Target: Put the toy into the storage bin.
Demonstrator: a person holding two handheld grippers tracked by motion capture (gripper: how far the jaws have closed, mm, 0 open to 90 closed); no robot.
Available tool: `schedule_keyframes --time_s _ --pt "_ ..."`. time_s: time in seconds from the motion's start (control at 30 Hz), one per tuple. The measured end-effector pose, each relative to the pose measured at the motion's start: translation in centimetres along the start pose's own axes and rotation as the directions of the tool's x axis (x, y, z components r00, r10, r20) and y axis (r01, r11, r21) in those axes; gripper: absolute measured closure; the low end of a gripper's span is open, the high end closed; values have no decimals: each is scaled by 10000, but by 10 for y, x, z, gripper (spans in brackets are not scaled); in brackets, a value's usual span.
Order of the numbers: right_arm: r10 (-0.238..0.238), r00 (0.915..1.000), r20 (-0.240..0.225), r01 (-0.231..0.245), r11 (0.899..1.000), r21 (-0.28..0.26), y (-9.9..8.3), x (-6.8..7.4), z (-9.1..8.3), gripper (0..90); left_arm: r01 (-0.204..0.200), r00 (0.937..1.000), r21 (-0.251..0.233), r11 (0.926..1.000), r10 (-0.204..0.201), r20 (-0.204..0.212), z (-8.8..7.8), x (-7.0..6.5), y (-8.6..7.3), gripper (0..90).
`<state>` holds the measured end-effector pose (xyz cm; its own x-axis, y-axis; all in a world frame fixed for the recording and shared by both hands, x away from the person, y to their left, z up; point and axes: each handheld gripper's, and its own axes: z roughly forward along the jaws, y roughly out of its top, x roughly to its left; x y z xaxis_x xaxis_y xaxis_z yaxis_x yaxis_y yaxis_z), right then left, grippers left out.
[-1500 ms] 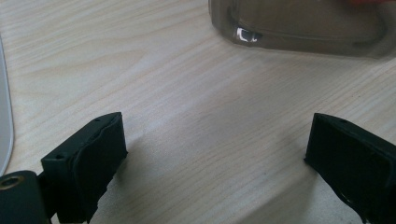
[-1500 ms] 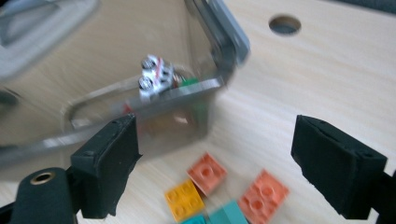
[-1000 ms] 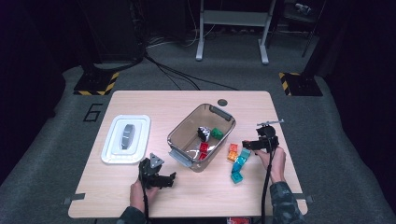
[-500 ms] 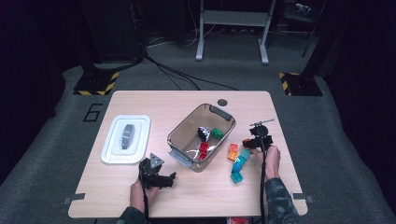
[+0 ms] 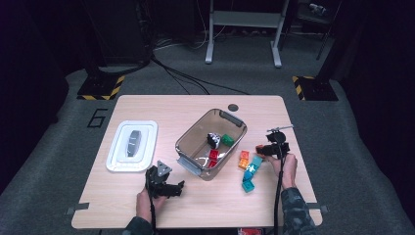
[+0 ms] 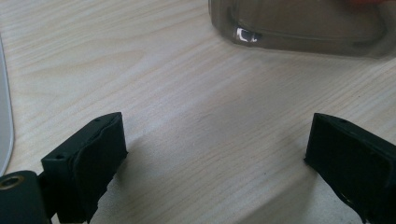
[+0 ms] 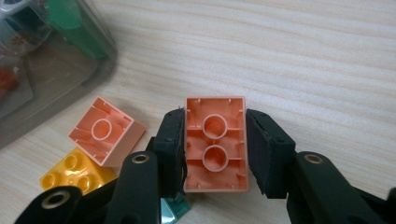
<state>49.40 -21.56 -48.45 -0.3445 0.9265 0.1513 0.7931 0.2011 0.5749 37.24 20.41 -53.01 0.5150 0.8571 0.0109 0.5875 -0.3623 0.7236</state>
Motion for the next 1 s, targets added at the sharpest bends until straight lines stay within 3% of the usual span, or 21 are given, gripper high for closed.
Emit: schedule_keyframes --time_s 0.3,0.5,0.53,0.57,0.6,0.67,0.7,0.73,1.0 --pt "418 9986 -323 -434 9978 -504 2 -5 -13 589 26 10000 -33 10000 -26 11 0 0 0 51" --pt "163 9994 -304 -184 9974 -692 3 -2 -24 590 35 10000 -24 10000 -35 13 0 0 0 51" --pt "423 9987 -294 -441 9972 -607 4 1 -26 590 34 10000 -33 10000 -34 11 0 0 0 51" --pt "-54 9996 -264 34 9973 -737 4 -2 -27 589 30 10000 -23 10000 -30 12 0 0 0 51" --pt "160 9994 -298 -182 9970 -747 5 0 -28 589 34 10000 -25 10000 -34 14 0 0 0 51" --pt "-106 9996 -255 83 9962 -866 6 0 -31 590 34 10000 -27 10000 -34 14 0 0 0 51" --pt "17 9997 -250 -37 9966 -824 6 2 -32 590 37 10000 -29 10000 -37 14 0 0 0 51" --pt "-170 9995 -270 148 9968 -786 7 2 -34 590 34 10000 -26 10000 -34 14 0 0 0 51" --pt "-330 9990 -308 297 9943 -1025 15 8 -46 590 33 10000 -28 10000 -33 12 0 0 0 51"
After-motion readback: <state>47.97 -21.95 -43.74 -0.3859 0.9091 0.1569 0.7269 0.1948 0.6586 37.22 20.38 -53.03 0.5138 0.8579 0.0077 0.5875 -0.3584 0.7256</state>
